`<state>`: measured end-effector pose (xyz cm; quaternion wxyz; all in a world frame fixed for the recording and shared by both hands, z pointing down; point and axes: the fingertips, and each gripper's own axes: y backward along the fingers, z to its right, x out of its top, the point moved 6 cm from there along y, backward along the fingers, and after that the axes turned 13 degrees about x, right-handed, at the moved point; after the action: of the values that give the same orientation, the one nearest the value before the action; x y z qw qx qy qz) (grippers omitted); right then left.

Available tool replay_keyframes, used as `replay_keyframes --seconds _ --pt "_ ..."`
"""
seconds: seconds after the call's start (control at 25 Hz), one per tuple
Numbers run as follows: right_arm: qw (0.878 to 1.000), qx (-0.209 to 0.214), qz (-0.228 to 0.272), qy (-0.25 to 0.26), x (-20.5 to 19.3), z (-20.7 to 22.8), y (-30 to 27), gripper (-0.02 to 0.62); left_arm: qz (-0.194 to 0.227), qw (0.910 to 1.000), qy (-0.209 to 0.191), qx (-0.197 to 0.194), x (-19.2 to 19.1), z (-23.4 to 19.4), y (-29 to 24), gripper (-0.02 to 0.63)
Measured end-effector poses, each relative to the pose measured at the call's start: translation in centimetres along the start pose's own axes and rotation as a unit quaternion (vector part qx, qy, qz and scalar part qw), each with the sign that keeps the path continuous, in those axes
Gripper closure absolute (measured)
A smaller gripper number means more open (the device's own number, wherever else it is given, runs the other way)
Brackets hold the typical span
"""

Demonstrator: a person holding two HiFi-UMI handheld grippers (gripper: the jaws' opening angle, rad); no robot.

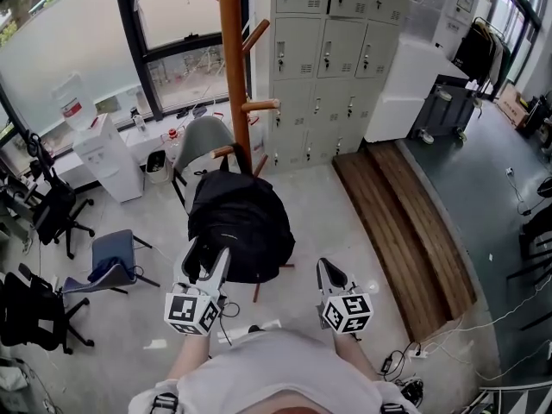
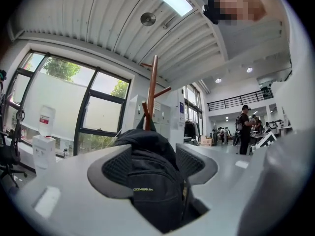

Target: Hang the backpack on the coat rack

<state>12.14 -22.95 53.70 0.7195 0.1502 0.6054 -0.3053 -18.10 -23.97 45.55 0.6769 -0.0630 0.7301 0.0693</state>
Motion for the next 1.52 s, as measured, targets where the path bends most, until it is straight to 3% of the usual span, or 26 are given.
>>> replay_keyframes --seconds 0.2,0.28,0.36,0.4,0.88,1.16,1.52 --pt "1.000 -0.002 0.005 0.004 0.1 -0.4 0.7 0.586 0.003 0.9995 -0.002 -0.030 -1.4 2.5 0.9 0.345" --pt "1.000 -0.004 0.007 0.005 0.1 -0.4 1.0 0.587 0.003 0.9995 -0.002 -0.031 -2.1 3.1 1.0 0.417" --pt "1.000 -0.008 0.010 0.006 0.2 -0.3 1.5 0.588 -0.003 0.9995 -0.002 -0.030 -2.5 3.6 1.1 0.558" --pt "1.000 -0.011 0.012 0.007 0.2 -0.3 1.8 0.586 -0.004 0.9995 -0.001 -0.031 -2.5 3.8 1.1 0.595" --pt "0.999 -0.027 0.013 0.015 0.0 0.4 3.4 0.588 -0.028 0.9990 -0.005 -0.035 -6.0 5.2 0.4 0.597" --pt "0.999 -0.029 0.018 0.025 0.3 0.2 3.6 0.588 -0.024 0.9982 -0.039 -0.039 -6.7 5.6 0.6 0.597" --pt "0.999 -0.027 0.018 0.021 0.1 0.3 3.4 0.588 -0.029 0.9987 -0.020 -0.037 -6.8 5.4 0.4 0.595"
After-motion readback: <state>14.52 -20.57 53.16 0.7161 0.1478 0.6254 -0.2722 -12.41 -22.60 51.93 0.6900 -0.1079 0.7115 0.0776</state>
